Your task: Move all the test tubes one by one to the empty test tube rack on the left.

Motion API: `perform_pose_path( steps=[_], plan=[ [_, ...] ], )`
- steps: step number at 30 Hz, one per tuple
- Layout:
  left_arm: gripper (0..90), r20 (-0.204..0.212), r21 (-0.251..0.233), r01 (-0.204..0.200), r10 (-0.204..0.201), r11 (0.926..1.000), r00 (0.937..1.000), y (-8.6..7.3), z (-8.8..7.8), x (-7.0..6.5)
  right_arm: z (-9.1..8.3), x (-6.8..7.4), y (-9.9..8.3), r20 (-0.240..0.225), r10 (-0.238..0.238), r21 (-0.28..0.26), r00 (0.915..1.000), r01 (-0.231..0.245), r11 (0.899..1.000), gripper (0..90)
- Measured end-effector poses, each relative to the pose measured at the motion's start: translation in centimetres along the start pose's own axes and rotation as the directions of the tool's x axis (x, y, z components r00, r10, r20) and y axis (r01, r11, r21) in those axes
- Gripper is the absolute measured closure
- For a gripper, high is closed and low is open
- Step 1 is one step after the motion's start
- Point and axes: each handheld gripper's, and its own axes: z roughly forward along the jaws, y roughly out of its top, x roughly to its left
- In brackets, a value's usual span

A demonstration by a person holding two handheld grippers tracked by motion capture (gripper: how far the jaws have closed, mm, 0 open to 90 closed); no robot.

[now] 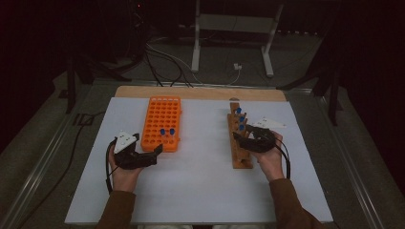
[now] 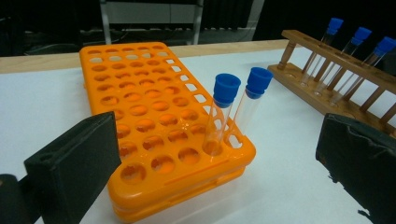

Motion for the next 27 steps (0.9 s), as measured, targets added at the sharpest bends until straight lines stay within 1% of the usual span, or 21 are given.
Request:
perform_pose_path(
  steps=[1, 3, 6, 7, 10, 12, 14, 21, 27],
  plan=[
    [0.6, -0.002, -0.001, 0.0, 0.0, 1.0, 1.0, 0.0, 0.0, 0.0, 0.2, 0.1, -0.1, 0.002, -0.005, -0.001, 1.0, 0.005, 1.0, 48.0],
    [0.6, -0.002, 0.0, 0.0, 0.0, 1.0, 1.0, 0.0, 0.0, 0.0, 0.5, 0.2, -0.1, 0.026, -0.016, 0.006, 0.9995, 0.016, 1.0, 55.0],
    [0.6, -0.005, 0.0, -0.001, 0.001, 1.0, 1.0, 0.0, 0.0, 0.0, 0.9, 0.2, -0.2, 0.033, -0.017, -0.001, 0.9993, 0.017, 1.0, 65.2],
    [0.6, -0.006, 0.0, -0.002, 0.002, 1.0, 1.0, 0.0, 0.0, 0.0, 1.0, 0.3, -0.2, 0.026, -0.013, -0.003, 0.9996, 0.013, 1.0, 67.4],
    [0.6, -0.007, -0.007, 0.003, -0.004, 1.0, 1.0, 0.1, -0.1, 0.0, 1.2, 0.5, -0.1, 0.047, -0.02, -0.009, 0.9987, 0.02, 1.0, 69.7],
    [0.6, -0.009, -0.01, 0.007, -0.007, 0.9999, 0.9999, 0.1, -0.2, 0.0, 1.2, 0.5, -0.2, 0.063, -0.011, -0.018, 0.998, 0.012, 1.0, 74.4],
    [0.6, -0.01, -0.01, 0.007, -0.007, 0.9999, 0.9999, 0.1, -0.2, 0.1, 1.2, 0.2, -0.2, 0.051, 0.007, -0.021, 0.9987, -0.006, 1.0, 75.2],
    [0.6, -0.009, -0.012, 0.003, -0.003, 0.9999, 1.0, 0.1, -0.2, 0.0, 1.1, 0.2, -0.1, 0.053, 0.01, -0.032, 0.9985, -0.008, 0.999, 77.0],
    [0.6, -0.013, -0.02, 0.003, -0.004, 0.9998, 0.9999, 0.1, -0.3, 0.1, 0.6, 0.2, 0.1, 0.053, 0.012, -0.055, 0.9985, -0.009, 0.998, 77.2]
  ],
)
